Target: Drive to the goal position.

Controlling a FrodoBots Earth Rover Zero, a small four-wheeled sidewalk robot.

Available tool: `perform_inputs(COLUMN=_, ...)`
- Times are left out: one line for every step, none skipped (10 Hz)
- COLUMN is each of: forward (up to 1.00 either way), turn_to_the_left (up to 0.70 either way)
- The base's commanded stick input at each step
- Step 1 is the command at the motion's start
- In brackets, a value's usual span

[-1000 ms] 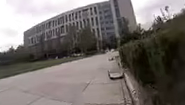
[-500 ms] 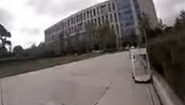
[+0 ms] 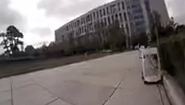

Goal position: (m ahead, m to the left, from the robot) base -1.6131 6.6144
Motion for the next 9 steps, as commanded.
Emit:
perform_inputs(forward=0.00, turn_to_the_left=0.70)
perform_inputs(forward=0.00, turn_to_the_left=0.70)
perform_inputs(forward=0.00, turn_to_the_left=0.70)
perform_inputs(forward=0.00, turn_to_the_left=0.70)
perform_inputs(forward=0.00, turn_to_the_left=0.70)
perform_inputs(forward=0.00, turn_to_the_left=0.70)
perform_inputs(forward=0.00, turn_to_the_left=0.70)
perform_inputs(forward=0.00, turn_to_the_left=0.70)
perform_inputs(forward=0.00, turn_to_the_left=0.70)
